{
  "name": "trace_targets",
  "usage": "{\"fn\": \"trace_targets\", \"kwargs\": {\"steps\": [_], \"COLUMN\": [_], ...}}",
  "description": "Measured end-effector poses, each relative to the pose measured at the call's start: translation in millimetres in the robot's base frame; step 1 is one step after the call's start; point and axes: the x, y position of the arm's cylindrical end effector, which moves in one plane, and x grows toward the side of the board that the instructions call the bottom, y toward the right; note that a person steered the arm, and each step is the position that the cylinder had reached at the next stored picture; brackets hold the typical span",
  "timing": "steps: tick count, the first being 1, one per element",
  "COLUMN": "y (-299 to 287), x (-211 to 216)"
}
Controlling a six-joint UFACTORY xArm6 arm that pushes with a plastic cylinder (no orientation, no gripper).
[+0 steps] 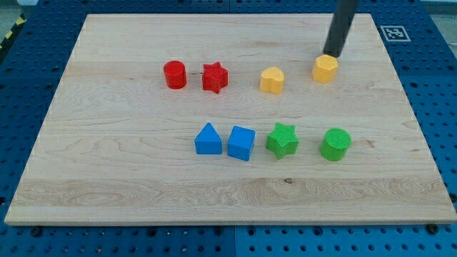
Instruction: Push the yellow hexagon towards right side of yellow heart
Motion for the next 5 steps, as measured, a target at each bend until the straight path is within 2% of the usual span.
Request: {"fn": "trace_targets", "kwargs": {"steps": [2, 5], "y": [34.4, 9.4], "x": [26.9, 28.2]}}
